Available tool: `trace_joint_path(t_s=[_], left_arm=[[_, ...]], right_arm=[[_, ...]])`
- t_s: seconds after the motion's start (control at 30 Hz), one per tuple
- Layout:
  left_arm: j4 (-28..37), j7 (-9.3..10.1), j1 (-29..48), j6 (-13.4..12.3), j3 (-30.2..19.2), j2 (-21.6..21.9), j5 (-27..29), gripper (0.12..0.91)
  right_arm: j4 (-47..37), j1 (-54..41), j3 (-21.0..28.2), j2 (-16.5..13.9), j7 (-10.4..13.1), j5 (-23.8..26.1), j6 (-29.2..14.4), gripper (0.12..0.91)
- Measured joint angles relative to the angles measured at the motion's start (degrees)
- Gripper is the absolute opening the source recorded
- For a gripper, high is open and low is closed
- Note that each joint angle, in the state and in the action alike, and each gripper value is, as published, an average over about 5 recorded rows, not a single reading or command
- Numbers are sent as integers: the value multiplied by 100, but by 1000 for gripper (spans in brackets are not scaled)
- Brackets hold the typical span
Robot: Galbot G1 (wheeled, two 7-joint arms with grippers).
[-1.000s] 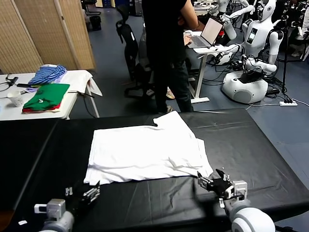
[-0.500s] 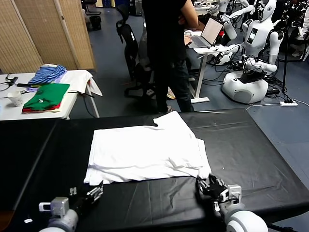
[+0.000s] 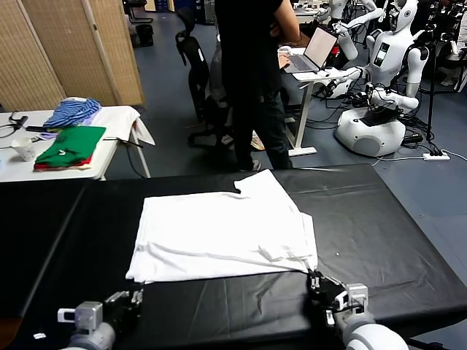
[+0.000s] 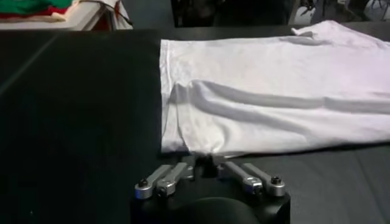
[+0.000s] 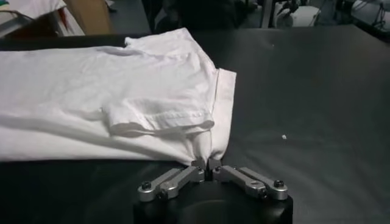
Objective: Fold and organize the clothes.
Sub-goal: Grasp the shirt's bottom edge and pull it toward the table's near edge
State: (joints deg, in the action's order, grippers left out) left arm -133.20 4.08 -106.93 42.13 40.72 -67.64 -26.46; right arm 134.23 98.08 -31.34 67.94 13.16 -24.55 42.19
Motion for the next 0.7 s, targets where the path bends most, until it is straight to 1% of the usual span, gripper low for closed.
trace_joint_path(t_s=[0.23, 0.3, 0.33, 0.43, 0.47, 0.53, 0.57, 0.6, 0.67, 0.7], left_arm=[[-608, 20, -769, 35, 190, 127, 33, 144], [-702, 58, -895, 34, 220, 139, 53, 144], [-733, 88, -931, 33, 228, 138, 59, 144], [-833, 197, -999, 29, 244, 129, 87, 157], [-873, 235, -1023, 28, 251, 130, 108, 181], [-952, 334, -1075, 25, 267, 141, 193, 268], [-993, 406, -1104, 23, 274, 150, 266, 323], [-1035, 493, -1136, 22, 278, 161, 357, 398], [-1119, 709, -1204, 20, 275, 193, 590, 512], [-1160, 805, -1238, 19, 273, 212, 708, 587]], right_arm=[[369, 556, -147, -56, 76, -15, 0, 163], [404, 648, -162, -60, 129, -13, 0, 198], [425, 690, -173, -66, 150, -13, 0, 234], [511, 824, -229, -112, 182, -10, 0, 399], [546, 880, -256, -137, 199, -6, 0, 475], [614, 1005, -318, -194, 253, 5, 0, 589], [645, 1074, -355, -223, 279, 10, 0, 664], [673, 1141, -392, -249, 294, 9, 0, 721], [737, 1274, -482, -291, 277, -38, 0, 825], [774, 1330, -533, -307, 254, -86, 0, 860]])
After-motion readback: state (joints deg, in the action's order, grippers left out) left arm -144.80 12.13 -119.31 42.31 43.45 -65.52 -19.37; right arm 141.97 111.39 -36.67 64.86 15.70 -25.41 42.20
